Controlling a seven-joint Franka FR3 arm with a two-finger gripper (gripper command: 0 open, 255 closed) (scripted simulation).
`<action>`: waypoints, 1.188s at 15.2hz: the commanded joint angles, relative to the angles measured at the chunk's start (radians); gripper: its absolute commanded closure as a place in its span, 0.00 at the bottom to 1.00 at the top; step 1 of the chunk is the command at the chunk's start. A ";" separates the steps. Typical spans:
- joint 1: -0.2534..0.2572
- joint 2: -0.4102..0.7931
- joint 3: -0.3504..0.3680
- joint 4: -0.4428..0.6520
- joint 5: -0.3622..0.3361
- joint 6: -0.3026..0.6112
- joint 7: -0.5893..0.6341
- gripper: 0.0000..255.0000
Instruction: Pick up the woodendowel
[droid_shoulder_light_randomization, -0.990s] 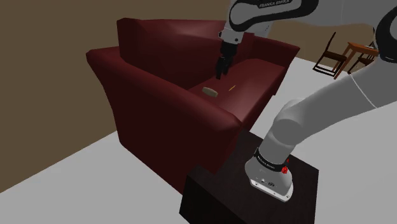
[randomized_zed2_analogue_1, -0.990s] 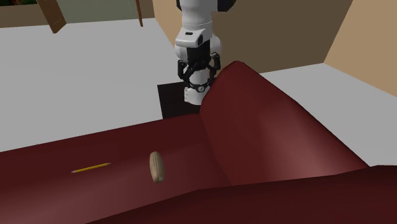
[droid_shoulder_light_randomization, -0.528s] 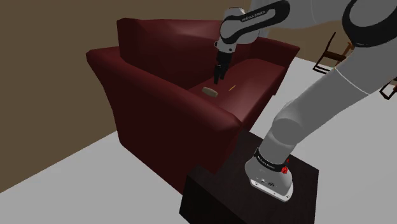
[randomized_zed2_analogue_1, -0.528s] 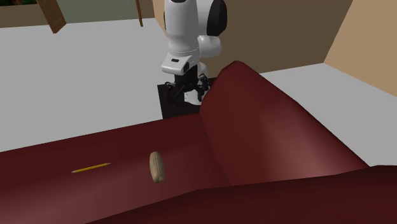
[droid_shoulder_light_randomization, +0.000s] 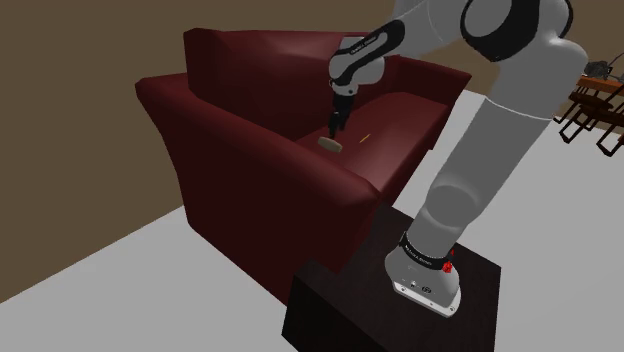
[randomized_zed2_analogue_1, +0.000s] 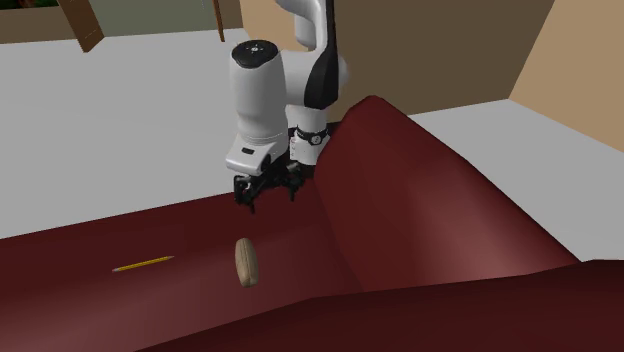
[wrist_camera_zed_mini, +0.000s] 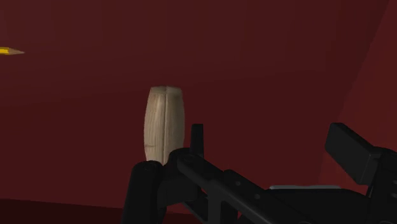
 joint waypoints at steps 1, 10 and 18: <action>-0.008 0.078 -0.009 0.047 0.018 0.027 -0.033 0.00; -0.077 0.379 -0.010 0.260 0.099 0.100 -0.154 0.00; -0.088 0.439 0.005 0.248 0.124 0.171 -0.166 0.00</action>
